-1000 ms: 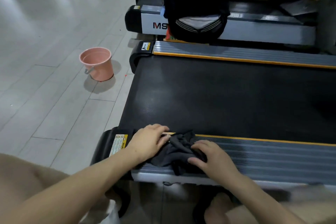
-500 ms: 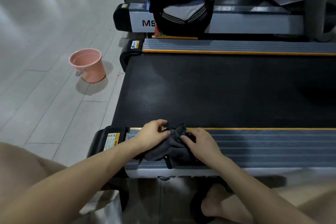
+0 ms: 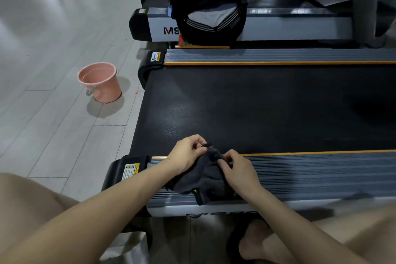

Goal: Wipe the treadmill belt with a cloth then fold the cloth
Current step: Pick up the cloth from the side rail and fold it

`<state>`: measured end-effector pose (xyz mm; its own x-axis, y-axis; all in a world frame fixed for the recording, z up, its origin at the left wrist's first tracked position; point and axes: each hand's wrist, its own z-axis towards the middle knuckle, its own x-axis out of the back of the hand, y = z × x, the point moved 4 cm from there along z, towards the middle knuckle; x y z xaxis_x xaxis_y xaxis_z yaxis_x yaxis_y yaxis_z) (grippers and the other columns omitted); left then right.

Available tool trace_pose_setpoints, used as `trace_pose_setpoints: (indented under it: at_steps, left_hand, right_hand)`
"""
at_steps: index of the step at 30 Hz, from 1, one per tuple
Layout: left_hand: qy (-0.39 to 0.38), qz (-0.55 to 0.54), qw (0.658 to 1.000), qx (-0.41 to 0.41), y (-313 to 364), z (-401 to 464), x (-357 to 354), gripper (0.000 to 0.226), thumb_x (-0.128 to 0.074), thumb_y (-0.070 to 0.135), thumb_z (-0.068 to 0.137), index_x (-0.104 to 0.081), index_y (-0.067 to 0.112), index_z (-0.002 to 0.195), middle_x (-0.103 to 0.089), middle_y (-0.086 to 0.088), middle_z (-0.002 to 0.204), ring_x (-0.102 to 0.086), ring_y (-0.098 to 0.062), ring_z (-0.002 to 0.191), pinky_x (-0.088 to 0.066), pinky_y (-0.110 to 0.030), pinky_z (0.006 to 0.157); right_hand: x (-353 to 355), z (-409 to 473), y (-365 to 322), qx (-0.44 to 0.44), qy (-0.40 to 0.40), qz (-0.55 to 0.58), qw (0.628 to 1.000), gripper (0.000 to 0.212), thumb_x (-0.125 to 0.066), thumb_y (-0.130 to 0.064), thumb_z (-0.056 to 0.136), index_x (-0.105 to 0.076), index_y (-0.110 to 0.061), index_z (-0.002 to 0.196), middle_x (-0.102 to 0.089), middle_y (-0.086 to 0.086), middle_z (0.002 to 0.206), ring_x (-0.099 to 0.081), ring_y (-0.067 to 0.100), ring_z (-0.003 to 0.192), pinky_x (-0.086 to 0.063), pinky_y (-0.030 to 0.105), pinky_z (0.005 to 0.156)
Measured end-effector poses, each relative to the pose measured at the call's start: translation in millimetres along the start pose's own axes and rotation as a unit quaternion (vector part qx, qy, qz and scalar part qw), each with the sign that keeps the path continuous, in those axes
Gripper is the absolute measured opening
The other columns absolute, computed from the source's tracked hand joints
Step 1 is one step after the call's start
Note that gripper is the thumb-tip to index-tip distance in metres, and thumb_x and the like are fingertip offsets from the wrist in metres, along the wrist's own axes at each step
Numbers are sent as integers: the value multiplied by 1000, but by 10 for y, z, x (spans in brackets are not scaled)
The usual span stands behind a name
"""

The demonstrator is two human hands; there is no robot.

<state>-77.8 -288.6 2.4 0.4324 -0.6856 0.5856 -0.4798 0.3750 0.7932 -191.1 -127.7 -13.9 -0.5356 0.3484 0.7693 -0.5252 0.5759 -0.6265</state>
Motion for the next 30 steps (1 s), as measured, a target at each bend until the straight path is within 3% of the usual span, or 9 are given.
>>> trace_pose_setpoints:
  at_steps: [5, 9, 12, 15, 18, 21, 23, 25, 30]
  left_hand:
    - [-104, 190, 976, -39, -40, 211, -225, 44, -69, 30, 94, -60, 21, 137, -59, -7, 117, -57, -24, 114, -43, -31, 99]
    - [-160, 238, 958, -32, -29, 304, -341, 39, -66, 35, 95, -59, 25, 133, -54, -8, 122, -49, -29, 123, -42, -41, 103]
    - [-144, 236, 960, -48, 31, 264, -330, 23, -71, 37, 91, -63, 30, 111, -54, -3, 119, -45, -24, 117, -41, -44, 101]
    - [-126, 148, 978, -81, 71, 142, -268, 19, -75, 28, 87, -57, 26, 91, -65, 2, 101, -59, -20, 99, -48, -34, 87]
    - [-61, 24, 996, -67, 169, 6, 43, 28, -83, 22, 81, -61, 24, 99, -63, 8, 90, -57, -10, 84, -46, -24, 79]
    - [-67, -56, 995, -54, 262, -136, 365, 43, -88, 29, 75, -69, 25, 114, -70, 8, 97, -68, -14, 95, -52, -28, 90]
    - [-96, -82, 991, -39, 314, -261, 510, 35, -85, 39, 73, -75, 25, 103, -75, 2, 92, -72, -23, 92, -57, -39, 87]
    - [-92, -72, 993, -32, 374, -378, 619, 24, -85, 37, 77, -74, 18, 86, -69, 4, 74, -66, -19, 69, -54, -39, 72]
    - [-26, -99, 991, -81, 440, -590, 844, 61, -84, 57, 70, -51, 7, 83, -54, -17, 76, -54, -20, 69, -47, -42, 64]
  right_hand:
    - [89, 20, 75, -29, -36, -121, 992, 32, -58, -62, 88, -56, -33, 101, -62, -12, 95, -61, 15, 88, -55, 37, 70]
    - [106, -39, 147, -56, -109, -181, 976, 40, -60, -63, 86, -53, -30, 106, -63, -4, 98, -62, 21, 87, -54, 38, 68]
    - [111, -64, 126, -48, -120, -200, 971, 34, -64, -56, 87, -56, -23, 91, -63, -3, 88, -61, 22, 80, -54, 39, 69]
    - [147, -61, 104, -18, -109, -164, 980, 24, -63, -45, 89, -54, -26, 78, -58, -3, 84, -59, 22, 81, -54, 40, 70]
    - [350, -28, 46, 35, -78, -78, 993, 17, -63, -41, 88, -51, -29, 86, -60, -8, 84, -59, 19, 82, -50, 38, 72]
    - [655, -29, -126, 63, -48, 49, 996, 14, -71, -35, 85, -58, -32, 85, -61, -12, 70, -57, 7, 68, -48, 33, 67]
    - [839, -40, -288, 90, -21, 101, 991, 13, -73, -34, 82, -62, -33, 89, -63, -9, 75, -59, 9, 70, -50, 36, 71]
    - [982, -75, -482, 133, -30, 138, 981, 16, -72, -30, 85, -63, -34, 97, -65, -6, 86, -62, 14, 80, -51, 39, 79]
    - [1189, -187, -764, 174, -79, 192, 963, 21, -68, -17, 92, -64, -34, 105, -62, -2, 101, -62, 13, 96, -47, 31, 89]
